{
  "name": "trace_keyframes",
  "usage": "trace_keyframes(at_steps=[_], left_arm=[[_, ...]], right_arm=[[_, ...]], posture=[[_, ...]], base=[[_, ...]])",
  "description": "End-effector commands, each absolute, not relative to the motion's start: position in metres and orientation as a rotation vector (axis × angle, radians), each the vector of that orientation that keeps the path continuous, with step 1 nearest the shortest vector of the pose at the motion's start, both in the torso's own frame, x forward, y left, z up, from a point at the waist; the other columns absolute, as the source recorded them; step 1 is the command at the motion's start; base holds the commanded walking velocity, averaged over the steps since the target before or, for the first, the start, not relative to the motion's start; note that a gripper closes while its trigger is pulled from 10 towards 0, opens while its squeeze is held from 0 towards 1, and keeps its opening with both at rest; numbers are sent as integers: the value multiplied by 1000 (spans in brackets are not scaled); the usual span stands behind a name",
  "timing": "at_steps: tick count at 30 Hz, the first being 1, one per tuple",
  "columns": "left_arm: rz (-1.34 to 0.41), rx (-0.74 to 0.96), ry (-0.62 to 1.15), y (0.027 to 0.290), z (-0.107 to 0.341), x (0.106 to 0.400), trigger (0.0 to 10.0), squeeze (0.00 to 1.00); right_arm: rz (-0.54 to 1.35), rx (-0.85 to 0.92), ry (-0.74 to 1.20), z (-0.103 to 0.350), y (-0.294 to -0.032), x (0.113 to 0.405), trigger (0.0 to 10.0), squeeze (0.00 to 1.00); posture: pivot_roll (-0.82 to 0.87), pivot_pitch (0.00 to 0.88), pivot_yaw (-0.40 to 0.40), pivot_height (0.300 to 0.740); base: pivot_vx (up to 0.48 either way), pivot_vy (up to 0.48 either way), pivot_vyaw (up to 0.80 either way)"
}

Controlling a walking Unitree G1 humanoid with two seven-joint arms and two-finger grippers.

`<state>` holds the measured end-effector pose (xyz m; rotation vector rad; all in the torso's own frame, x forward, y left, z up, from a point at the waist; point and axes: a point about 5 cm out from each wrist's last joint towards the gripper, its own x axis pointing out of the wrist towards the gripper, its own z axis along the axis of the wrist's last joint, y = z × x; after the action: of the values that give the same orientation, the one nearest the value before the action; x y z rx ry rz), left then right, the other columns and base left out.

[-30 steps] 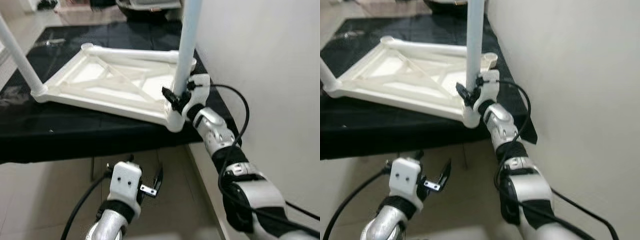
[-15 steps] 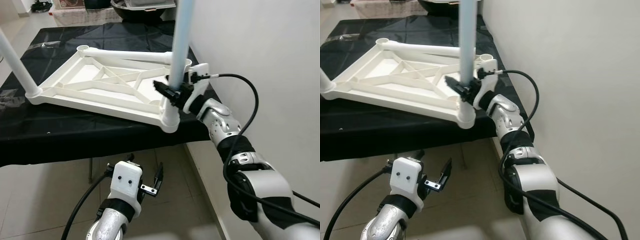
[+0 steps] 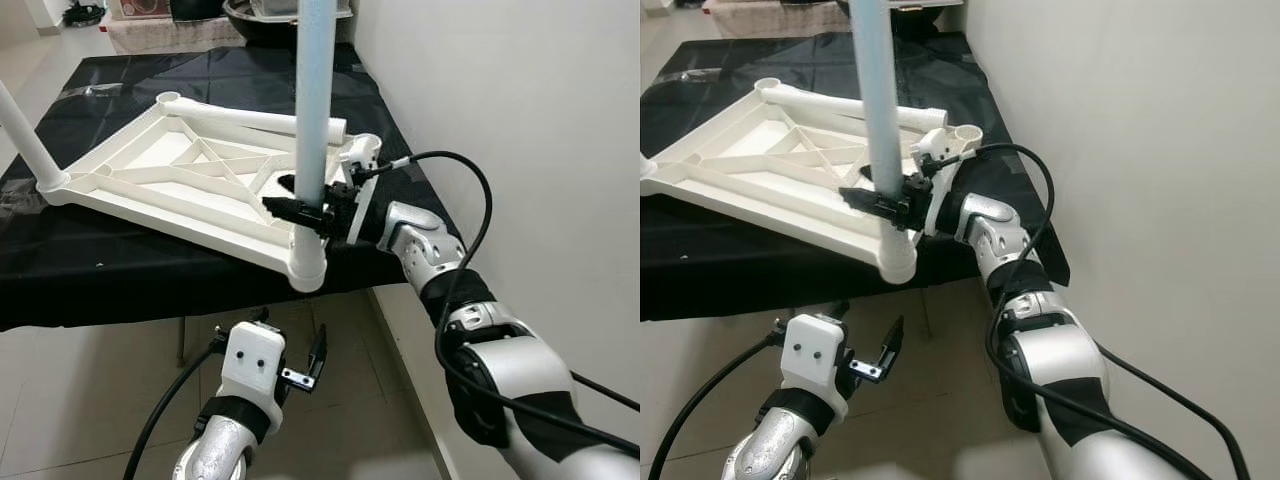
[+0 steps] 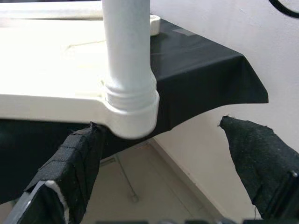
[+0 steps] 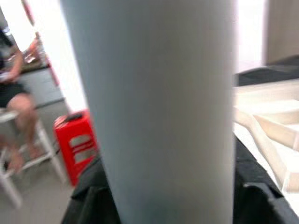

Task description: Building children table

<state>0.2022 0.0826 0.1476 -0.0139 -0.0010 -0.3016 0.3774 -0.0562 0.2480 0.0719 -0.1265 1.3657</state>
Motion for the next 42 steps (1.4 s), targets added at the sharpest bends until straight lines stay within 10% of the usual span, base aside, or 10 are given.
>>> trace_keyframes(at_steps=[1,2,24,28,29,31,32,36,37,42], left_arm=[[-302,-4,20,82,142,201,10000,0],[-303,-4,20,82,142,201,10000,0],[-310,1,23,84,140,204,10000,0],[-311,3,22,84,140,204,10000,0],[-312,3,22,84,140,205,10000,0],[-311,3,22,84,140,205,10000,0],[-311,3,22,84,140,205,10000,0],[-309,2,22,84,140,205,10000,0],[-309,2,22,83,140,206,10000,0],[-309,-1,22,83,140,206,10000,0]], right_arm=[[1461,110,-110,245,-49,371,2392,0],[1421,83,-104,243,-44,373,0,0],[-239,231,15,217,-115,414,0,0],[-274,296,22,213,-108,412,0,0],[-216,297,11,216,-98,412,10000,0],[-163,309,-1,218,-89,412,10000,0],[-83,308,-25,221,-80,412,10000,1000],[11,328,-52,225,-67,410,10000,1000],[62,330,-73,227,-62,409,10000,0],[278,384,-106,231,-51,405,10000,0]], posture=[[132,114,-65,740],[130,105,-64,740],[124,111,-50,740],[123,113,-49,740],[123,113,-49,740],[124,113,-48,740],[124,114,-50,740],[122,115,-50,740],[119,118,-50,740],[118,118,-48,740]], base=[[0,0,0],[0,0,0],[0,0,0],[0,0,0],[0,0,0],[0,0,0],[0,0,0],[0,0,0],[0,0,0],[0,0,0]])
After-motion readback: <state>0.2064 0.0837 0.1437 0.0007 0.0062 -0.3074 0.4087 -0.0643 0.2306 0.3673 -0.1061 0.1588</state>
